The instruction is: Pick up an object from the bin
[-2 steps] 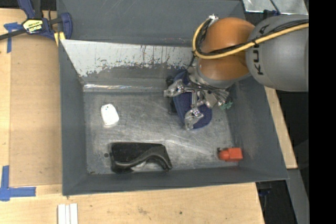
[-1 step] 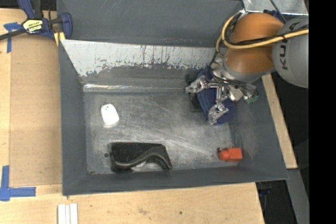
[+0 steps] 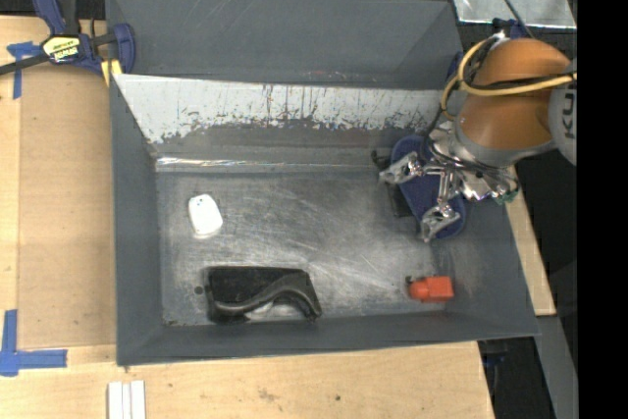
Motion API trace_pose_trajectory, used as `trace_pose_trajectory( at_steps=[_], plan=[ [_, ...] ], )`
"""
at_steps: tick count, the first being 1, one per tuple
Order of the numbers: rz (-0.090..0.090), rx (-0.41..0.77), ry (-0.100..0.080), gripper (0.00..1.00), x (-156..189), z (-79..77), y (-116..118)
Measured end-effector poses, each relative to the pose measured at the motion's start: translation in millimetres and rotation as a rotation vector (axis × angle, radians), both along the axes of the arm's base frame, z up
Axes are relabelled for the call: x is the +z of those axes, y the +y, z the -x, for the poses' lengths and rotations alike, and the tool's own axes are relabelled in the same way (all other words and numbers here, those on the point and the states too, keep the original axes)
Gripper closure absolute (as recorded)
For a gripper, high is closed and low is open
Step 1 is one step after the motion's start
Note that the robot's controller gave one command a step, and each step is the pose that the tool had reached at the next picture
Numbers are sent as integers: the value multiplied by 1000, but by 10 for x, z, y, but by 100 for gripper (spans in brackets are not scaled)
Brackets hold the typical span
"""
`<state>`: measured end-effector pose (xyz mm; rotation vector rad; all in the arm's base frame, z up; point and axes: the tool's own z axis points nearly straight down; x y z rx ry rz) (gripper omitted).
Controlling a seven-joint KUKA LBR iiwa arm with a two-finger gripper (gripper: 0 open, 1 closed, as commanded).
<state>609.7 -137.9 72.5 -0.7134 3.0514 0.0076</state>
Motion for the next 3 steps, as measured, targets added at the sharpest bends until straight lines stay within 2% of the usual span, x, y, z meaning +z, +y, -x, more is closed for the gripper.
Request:
trace_pose_trajectory(
  at_steps=[1,2,3],
  plan=[
    [4,3,-8,100,38,-33,2],
    [0,-13,-7,100,30,-46,-37],
    [7,-20,-1,100,467,-9,-52]
  ],
)
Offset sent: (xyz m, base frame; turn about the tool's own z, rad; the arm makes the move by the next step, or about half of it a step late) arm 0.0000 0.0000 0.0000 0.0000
